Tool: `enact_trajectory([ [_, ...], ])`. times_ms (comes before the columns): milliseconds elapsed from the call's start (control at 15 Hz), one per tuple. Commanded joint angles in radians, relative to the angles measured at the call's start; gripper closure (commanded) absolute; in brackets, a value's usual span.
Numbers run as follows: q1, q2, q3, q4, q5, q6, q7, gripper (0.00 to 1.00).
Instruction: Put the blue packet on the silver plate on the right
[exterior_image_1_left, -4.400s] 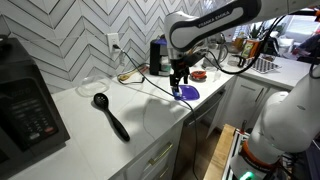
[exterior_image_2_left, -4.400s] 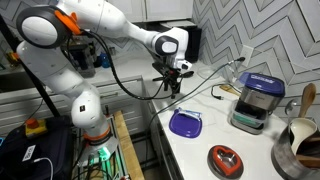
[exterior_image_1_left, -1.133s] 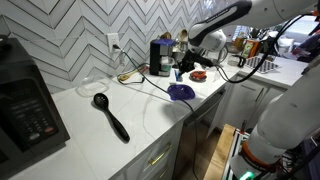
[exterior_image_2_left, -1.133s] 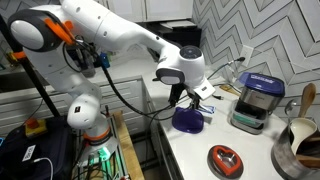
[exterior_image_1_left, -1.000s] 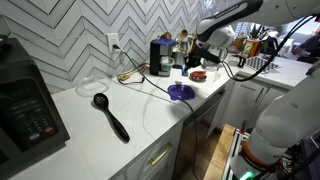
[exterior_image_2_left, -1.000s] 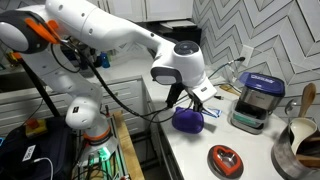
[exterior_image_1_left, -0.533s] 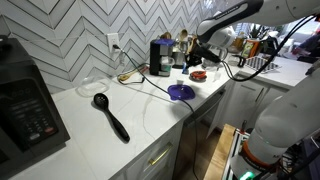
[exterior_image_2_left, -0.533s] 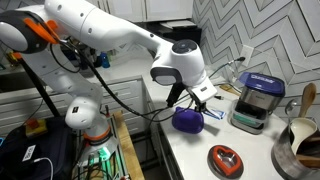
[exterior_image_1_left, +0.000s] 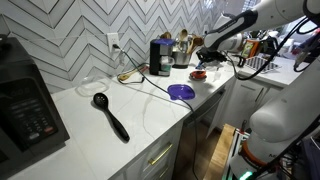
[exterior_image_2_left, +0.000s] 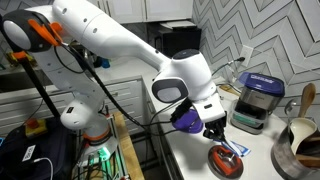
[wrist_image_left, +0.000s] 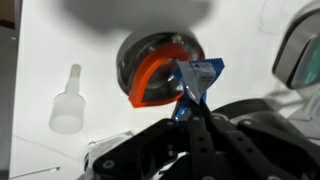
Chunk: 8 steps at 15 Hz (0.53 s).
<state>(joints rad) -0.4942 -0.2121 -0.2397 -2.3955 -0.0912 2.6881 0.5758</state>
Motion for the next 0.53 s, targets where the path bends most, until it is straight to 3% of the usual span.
enact_trajectory([
  [0,-0.132,0.060,0.066,0.037,-0.267,0.084,0.263,1.00],
  [200,-0.362,0.104,0.260,0.097,-0.516,0.094,0.472,1.00],
  [267,-0.406,0.100,0.309,0.111,-0.598,0.070,0.541,1.00],
  [467,-0.426,0.097,0.380,0.119,-0.848,0.008,0.747,1.00],
])
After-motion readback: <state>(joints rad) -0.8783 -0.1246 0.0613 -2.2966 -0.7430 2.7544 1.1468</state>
